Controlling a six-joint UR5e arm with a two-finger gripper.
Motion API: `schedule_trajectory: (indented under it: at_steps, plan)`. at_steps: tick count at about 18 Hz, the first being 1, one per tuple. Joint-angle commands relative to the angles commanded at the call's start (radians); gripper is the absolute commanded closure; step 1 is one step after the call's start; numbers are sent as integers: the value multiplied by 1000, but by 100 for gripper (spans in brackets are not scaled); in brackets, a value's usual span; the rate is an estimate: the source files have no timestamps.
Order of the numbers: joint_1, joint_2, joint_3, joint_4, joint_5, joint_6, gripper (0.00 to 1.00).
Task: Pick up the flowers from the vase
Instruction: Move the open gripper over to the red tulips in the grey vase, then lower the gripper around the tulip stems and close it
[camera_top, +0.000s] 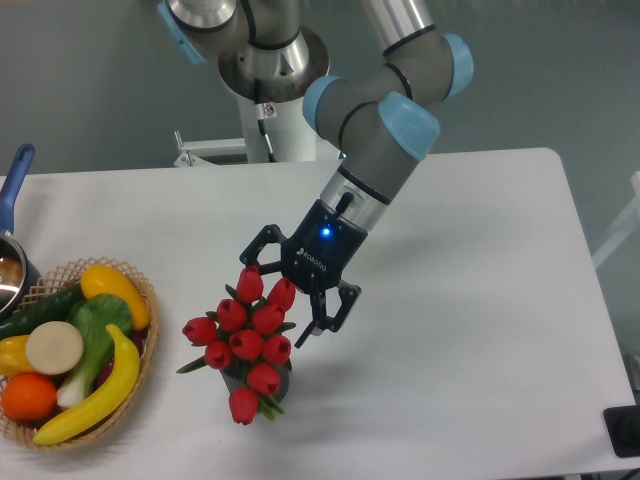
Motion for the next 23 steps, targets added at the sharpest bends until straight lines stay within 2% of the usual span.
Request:
schedule_trajectory:
  at_steps: [6,9,11,15,16,17,23]
  plan:
    - [-23,-51,35,0,-12,0,0]
    - [-23,-57,38,0,-23,0,2]
    - [-25,-57,34,0,-14,2,23]
    - [-21,-48,20,-2,-5,57,84]
    - [-21,-43,20,-2,-3,57,97]
    - [-20,-40,21,-2,1,57,100]
    - [-14,4,5,-2,5,48,100]
